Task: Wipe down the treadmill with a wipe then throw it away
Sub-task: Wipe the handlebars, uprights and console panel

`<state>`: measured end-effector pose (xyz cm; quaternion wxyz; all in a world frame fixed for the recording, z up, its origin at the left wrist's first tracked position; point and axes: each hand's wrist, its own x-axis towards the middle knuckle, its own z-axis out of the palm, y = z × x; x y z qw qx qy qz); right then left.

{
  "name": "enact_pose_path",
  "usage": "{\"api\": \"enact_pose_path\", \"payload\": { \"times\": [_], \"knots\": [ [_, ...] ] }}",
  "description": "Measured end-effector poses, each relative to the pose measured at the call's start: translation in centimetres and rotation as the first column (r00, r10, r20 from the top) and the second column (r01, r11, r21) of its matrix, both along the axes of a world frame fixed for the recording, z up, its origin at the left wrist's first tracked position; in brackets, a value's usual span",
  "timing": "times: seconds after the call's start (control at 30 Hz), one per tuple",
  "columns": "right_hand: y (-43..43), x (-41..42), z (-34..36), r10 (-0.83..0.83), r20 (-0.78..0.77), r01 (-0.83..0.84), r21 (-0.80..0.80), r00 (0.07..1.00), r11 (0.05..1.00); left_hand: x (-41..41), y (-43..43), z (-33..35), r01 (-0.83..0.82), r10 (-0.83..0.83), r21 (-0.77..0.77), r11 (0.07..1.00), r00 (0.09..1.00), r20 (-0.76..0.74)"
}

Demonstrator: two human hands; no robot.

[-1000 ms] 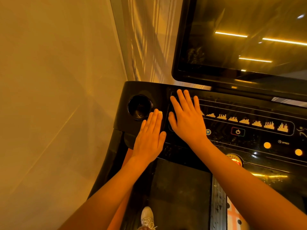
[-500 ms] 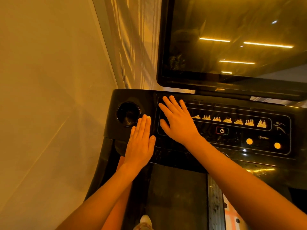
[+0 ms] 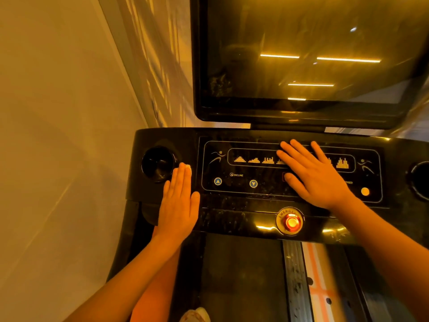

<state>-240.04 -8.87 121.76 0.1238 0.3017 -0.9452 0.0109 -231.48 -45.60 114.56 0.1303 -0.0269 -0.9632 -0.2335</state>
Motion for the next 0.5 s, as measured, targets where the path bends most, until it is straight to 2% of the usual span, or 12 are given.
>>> {"api": "enact_pose_path", "payload": {
  "times": [0.17, 0.27, 0.33, 0.5],
  "knots": [
    [0.2, 0.0, 0.1, 0.006, 0.003, -0.006, -0.023, 1.0, 1.0, -0.6, 0.3, 1.5, -0.001, 0.004, -0.066, 0.998, 0.999, 0.049],
    [0.3, -0.1, -0.1, 0.019, -0.004, -0.019, -0.028, 1.0, 0.999, -2.2, 0.5, 2.6, -0.048, 0.049, -0.274, 0.96, 0.999, -0.001],
    [0.3, -0.2, -0.2, 0.029, -0.012, -0.03, -0.035, 0.999, 0.999, -3.5, 0.4, 3.4, -0.075, 0.071, -0.356, 0.931, 0.997, -0.025],
    [0.4, -0.3, -0.5, 0.04, -0.031, -0.041, -0.053, 0.999, 0.998, -7.1, 0.0, 5.4, -0.095, 0.103, -0.294, 0.951, 0.995, 0.013]
  ]
}}
